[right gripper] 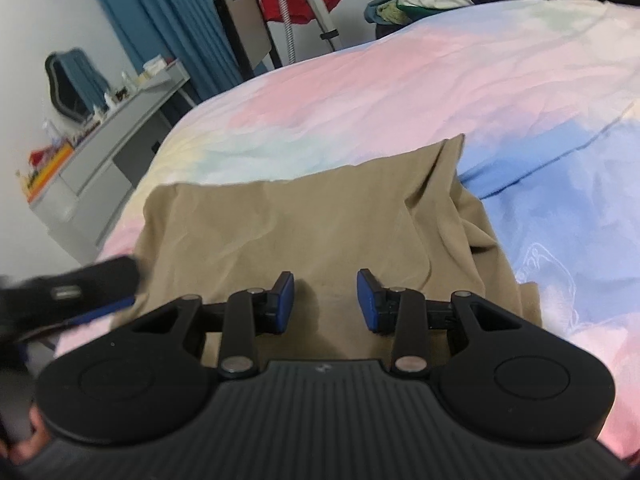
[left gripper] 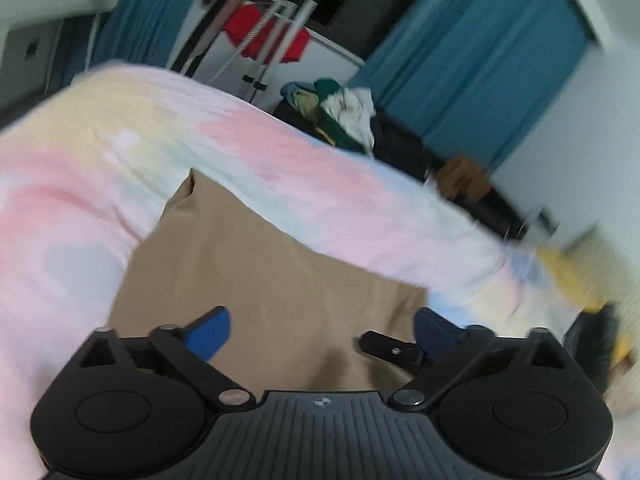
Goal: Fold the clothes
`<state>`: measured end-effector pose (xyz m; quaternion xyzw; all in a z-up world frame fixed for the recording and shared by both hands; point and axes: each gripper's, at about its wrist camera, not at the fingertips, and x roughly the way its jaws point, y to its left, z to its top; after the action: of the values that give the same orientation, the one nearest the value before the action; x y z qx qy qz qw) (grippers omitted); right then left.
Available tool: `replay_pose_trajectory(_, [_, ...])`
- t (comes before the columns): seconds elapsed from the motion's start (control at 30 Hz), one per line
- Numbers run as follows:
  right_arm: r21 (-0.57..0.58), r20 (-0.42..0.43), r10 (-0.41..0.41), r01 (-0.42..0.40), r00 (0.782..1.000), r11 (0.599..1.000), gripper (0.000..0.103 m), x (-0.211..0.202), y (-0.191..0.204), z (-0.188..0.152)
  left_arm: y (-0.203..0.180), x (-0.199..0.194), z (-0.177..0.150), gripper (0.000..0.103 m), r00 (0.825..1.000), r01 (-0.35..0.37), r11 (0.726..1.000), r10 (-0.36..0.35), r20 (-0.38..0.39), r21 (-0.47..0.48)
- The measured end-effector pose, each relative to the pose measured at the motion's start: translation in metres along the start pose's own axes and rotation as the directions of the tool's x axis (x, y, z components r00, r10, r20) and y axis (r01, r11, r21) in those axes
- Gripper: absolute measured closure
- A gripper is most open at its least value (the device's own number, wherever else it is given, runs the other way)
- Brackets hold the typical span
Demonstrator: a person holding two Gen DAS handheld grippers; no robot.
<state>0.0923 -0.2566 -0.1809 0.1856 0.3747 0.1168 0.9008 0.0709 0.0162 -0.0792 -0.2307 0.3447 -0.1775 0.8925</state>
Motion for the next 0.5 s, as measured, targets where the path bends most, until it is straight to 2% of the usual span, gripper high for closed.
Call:
replay_pose_trajectory(0.1, [0.064,0.025,0.013,-0.015,1.0,0.998,0.063,-0.012,-0.008,0.003,0.015,-0.008,-0.011,0.001,0.997,0.057,0.988,-0.064,-0.045,-0.145])
replay_pose_trajectory(0.2, [0.117,0.054,0.031,-0.037,0.998,0.992,0.063,-0.023,-0.015,0.006,0.035,-0.005,-0.027,0.001,0.99,0.058,0.953,-0.094,-0.107,-0.299])
replay_pose_trajectory(0.27, [0.149,0.072,0.041,-0.051,0.997,0.988,0.063,-0.029,-0.019,0.008,0.051,-0.001,-0.035,0.001,0.986,0.045,0.913,-0.106,-0.128,-0.406])
replay_pose_trajectory(0.37, [0.191,0.081,0.065,-0.08,0.995,0.978,0.063,-0.033,-0.025,0.009,0.084,0.009,-0.042,0.002,0.989,0.001,0.812,-0.087,-0.119,-0.583])
replay_pose_trajectory(0.43, [0.224,0.082,0.089,-0.106,0.993,0.969,0.063,-0.034,-0.029,0.009,0.097,0.018,-0.039,0.004,0.991,-0.014,0.786,-0.074,-0.116,-0.618])
replay_pose_trajectory(0.5, [0.247,0.084,0.11,-0.128,0.99,0.961,0.062,-0.034,-0.031,0.009,0.101,0.024,-0.036,0.004,0.993,0.011,0.772,-0.081,-0.081,-0.636])
